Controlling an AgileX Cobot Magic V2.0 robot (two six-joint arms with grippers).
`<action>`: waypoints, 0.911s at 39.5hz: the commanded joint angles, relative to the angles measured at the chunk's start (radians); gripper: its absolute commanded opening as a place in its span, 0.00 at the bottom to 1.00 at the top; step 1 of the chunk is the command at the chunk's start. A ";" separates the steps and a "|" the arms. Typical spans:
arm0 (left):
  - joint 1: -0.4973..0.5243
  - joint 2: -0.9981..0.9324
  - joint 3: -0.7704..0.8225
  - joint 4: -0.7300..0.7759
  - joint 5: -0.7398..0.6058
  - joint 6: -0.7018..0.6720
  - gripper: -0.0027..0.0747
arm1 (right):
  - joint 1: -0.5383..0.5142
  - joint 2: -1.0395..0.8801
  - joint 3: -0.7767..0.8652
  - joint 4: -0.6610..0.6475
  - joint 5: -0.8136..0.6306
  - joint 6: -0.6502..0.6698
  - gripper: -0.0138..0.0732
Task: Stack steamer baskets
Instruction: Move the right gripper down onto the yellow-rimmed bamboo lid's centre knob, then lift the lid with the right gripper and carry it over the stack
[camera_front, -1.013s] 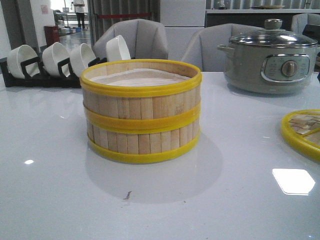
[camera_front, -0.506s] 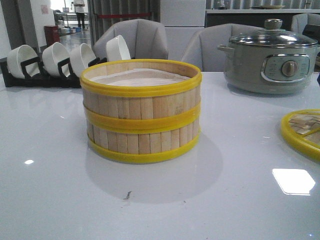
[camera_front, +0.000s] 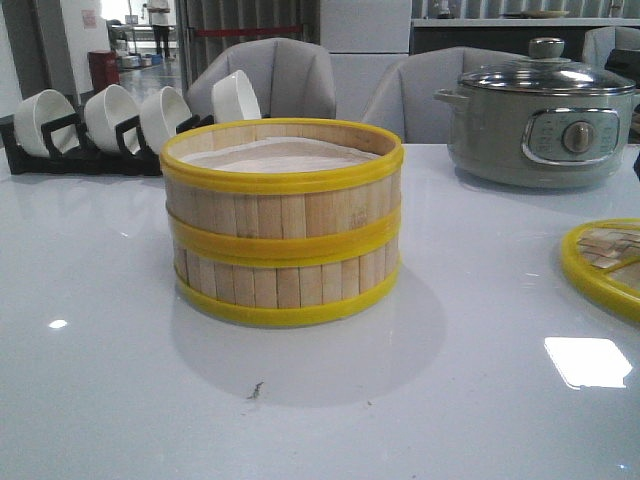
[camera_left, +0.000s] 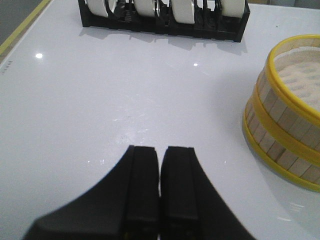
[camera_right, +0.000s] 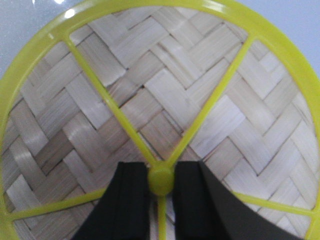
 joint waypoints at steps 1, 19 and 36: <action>-0.008 -0.005 -0.028 0.003 -0.078 -0.013 0.14 | -0.002 -0.044 -0.032 0.004 -0.035 -0.003 0.30; -0.008 -0.005 -0.028 0.003 -0.078 -0.013 0.14 | -0.002 -0.046 -0.032 0.004 -0.045 -0.003 0.26; -0.008 -0.005 -0.028 0.003 -0.078 -0.013 0.14 | 0.054 -0.139 -0.106 0.004 -0.011 -0.003 0.21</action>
